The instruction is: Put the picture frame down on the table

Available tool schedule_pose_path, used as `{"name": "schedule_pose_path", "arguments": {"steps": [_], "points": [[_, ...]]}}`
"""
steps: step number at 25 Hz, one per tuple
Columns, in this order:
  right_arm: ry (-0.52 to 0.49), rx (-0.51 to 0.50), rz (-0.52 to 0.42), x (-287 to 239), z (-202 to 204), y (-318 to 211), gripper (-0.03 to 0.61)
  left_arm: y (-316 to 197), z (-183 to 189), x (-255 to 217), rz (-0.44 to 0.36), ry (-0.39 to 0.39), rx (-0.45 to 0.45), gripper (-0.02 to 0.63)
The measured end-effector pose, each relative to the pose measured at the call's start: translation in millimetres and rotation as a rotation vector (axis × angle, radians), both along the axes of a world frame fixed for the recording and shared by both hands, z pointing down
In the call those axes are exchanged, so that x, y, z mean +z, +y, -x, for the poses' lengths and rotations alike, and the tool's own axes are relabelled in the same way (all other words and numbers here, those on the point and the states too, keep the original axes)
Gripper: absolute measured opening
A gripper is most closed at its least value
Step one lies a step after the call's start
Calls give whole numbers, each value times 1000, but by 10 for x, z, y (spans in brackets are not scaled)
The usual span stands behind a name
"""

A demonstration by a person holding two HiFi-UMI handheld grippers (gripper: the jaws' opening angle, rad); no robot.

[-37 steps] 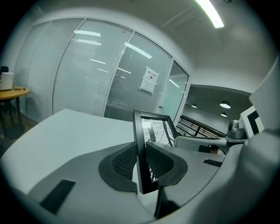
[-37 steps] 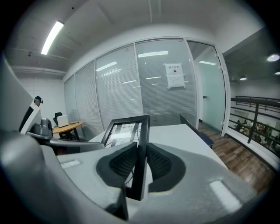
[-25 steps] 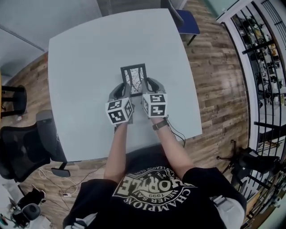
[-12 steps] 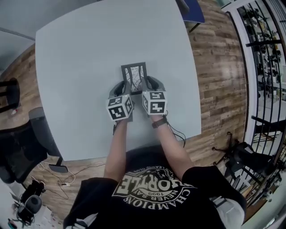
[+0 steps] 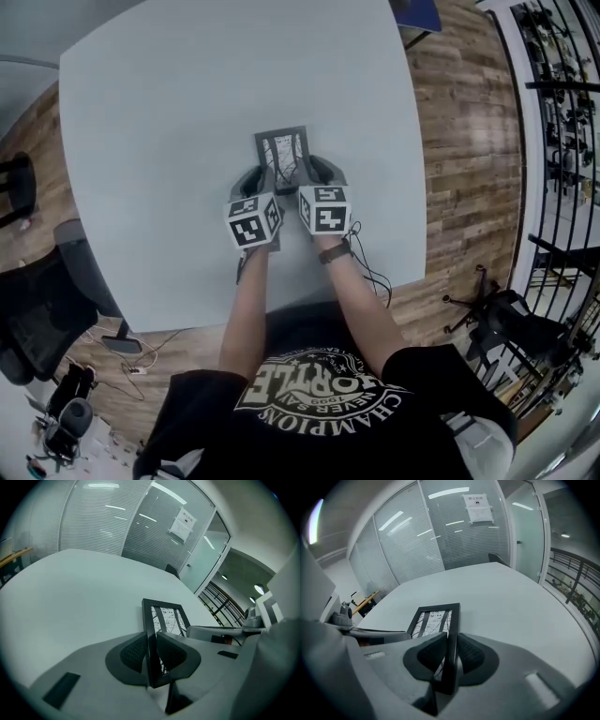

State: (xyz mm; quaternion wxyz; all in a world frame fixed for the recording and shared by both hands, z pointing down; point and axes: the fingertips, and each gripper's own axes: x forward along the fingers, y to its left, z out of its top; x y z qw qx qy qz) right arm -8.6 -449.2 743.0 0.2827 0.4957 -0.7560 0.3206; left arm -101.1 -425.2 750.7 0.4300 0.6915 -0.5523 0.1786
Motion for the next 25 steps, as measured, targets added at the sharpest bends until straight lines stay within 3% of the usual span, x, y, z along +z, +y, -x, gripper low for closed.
{"name": "schedule_pose_path", "arguments": {"steps": [12, 22, 25], "points": [[-9, 1, 14, 108, -46, -15, 72, -25, -34, 92, 14, 16, 0, 69], [-55, 37, -130, -622, -83, 210, 71, 239, 180, -662, -124, -2, -20, 69], [-61, 16, -193, -932, -68, 316, 71, 370, 213, -992, -183, 27, -38, 69]]}}
